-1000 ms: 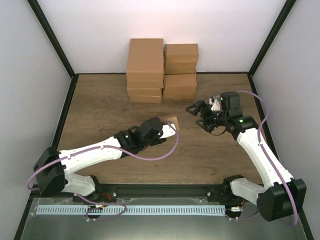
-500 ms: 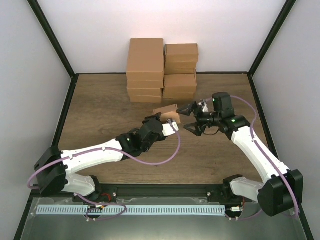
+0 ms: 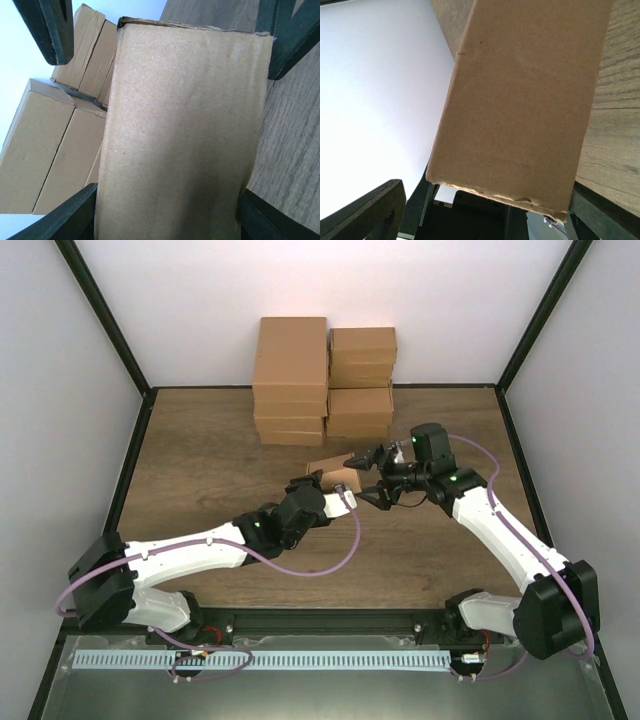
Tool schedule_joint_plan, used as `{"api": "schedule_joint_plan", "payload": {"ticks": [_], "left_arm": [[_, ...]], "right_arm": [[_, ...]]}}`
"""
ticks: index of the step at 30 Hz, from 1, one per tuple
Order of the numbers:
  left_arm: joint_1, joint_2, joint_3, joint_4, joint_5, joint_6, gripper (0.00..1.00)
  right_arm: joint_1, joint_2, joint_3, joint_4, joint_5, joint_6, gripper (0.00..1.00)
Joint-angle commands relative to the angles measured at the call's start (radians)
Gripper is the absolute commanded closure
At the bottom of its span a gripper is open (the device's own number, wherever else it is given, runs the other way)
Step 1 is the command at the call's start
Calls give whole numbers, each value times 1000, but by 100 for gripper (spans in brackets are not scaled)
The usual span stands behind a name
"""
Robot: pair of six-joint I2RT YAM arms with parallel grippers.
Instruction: Fold the paper box
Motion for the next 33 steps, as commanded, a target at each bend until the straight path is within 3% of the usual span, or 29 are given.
{"api": "schedule_joint_plan", "payload": {"ticks": [1, 7, 15, 19, 23, 33], "left_arm": [[-13, -25, -22, 56, 7, 12, 35], [-15, -32, -27, 62, 10, 16, 35], [-21, -34, -40, 64, 7, 17, 35], [-31, -57, -64, 93, 19, 24, 26], [-36, -88, -73, 93, 40, 7, 1], [-44, -307, -36, -33, 159, -224, 0]], "right_arm": [[6, 0, 17, 26, 21, 16, 13], [7, 10, 14, 23, 47, 11, 15], [6, 4, 4, 32, 74, 13, 31], [6, -6, 3, 35, 89, 12, 34], [6, -18, 11, 48, 118, 0, 37], [-43, -43, 40, 115, 239, -109, 38]]}}
